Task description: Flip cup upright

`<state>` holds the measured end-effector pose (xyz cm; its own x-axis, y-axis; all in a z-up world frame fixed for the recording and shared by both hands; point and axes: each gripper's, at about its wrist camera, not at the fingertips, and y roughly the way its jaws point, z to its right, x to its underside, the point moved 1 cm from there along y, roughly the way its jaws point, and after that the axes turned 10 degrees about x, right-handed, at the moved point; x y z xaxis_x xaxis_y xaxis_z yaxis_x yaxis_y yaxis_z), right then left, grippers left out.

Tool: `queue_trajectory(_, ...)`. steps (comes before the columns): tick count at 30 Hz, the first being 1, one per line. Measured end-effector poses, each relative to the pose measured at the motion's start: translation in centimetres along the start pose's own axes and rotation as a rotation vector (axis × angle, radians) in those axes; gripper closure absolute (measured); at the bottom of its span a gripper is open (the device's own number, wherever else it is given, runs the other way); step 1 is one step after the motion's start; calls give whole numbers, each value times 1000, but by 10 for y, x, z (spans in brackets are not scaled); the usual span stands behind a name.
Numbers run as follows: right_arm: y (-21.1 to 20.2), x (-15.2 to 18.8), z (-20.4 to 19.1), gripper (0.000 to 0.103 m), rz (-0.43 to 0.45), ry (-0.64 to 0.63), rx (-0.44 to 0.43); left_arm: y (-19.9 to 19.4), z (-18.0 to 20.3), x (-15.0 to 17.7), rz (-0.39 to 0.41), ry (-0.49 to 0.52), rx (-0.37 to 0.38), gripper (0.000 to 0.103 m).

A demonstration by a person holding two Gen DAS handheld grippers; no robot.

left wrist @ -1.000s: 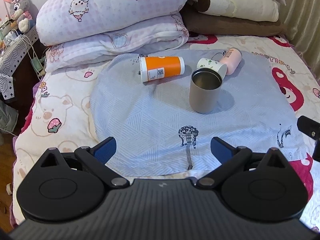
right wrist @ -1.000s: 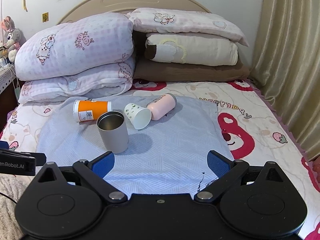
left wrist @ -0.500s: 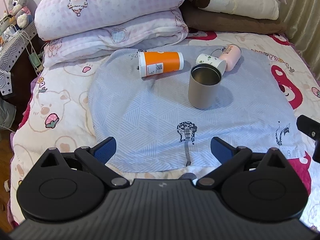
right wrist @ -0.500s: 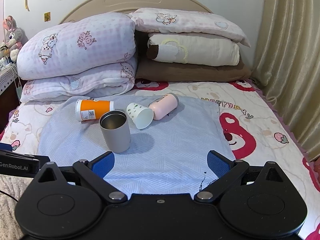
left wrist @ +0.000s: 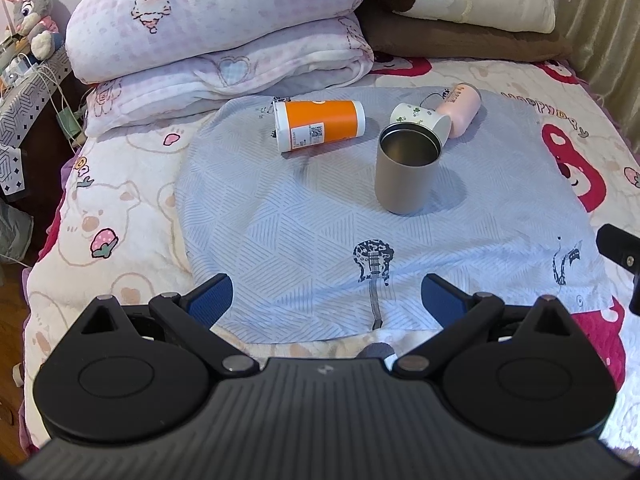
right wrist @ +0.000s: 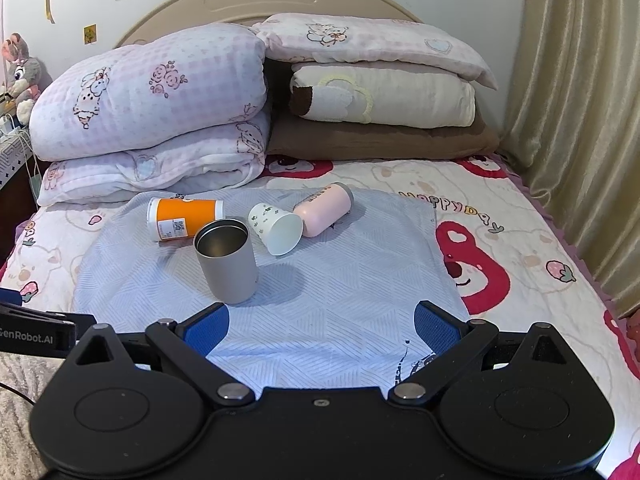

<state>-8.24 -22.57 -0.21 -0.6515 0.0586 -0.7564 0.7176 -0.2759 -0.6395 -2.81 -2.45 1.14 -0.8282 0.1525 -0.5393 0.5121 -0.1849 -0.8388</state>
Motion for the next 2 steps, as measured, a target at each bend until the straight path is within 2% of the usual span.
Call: queue_trajectory(2, 1, 0, 1, 2, -1, 1, 1, 0, 1, 0, -1, 9, -1, 1)
